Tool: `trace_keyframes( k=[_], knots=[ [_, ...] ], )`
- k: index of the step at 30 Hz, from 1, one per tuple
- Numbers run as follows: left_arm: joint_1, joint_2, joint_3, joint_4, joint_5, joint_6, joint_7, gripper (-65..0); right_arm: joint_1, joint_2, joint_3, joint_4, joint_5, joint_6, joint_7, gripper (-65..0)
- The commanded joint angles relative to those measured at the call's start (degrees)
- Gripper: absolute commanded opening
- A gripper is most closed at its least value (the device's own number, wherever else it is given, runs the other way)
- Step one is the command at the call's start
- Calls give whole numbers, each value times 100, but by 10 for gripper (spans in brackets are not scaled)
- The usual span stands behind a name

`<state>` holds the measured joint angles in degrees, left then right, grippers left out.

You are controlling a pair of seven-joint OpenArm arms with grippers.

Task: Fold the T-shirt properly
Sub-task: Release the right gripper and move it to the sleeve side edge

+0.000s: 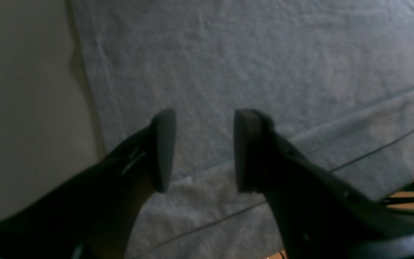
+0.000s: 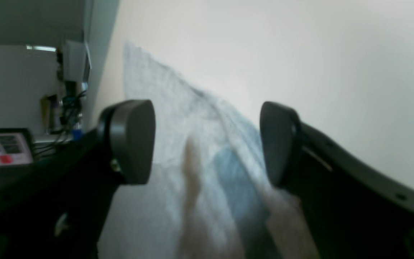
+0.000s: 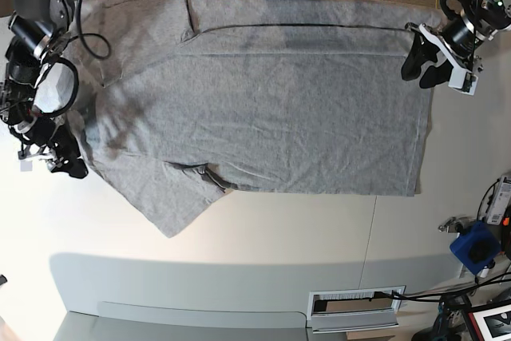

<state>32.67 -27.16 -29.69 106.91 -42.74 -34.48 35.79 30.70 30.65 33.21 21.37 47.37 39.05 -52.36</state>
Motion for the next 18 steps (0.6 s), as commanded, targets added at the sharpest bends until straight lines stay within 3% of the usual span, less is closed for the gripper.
trace_keyframes(
  k=[1, 4, 6, 18],
  knots=[
    [2, -90, -48, 83, -101, -9, -103, -378, 184, 190, 11, 103, -114, 95, 291, -207],
    [2, -92, -48, 83, -101, -9, -66, -377, 184, 170, 11, 103, -1043, 95, 887, -207],
    [-2, -92, -48, 83, -103, -11, -68, -377, 181, 133, 11, 103, -1360, 95, 994, -208],
    [-31, -90, -48, 83, -101, -9, -68, -377, 181, -271, 11, 103, -1379, 95, 846, -208]
  ],
)
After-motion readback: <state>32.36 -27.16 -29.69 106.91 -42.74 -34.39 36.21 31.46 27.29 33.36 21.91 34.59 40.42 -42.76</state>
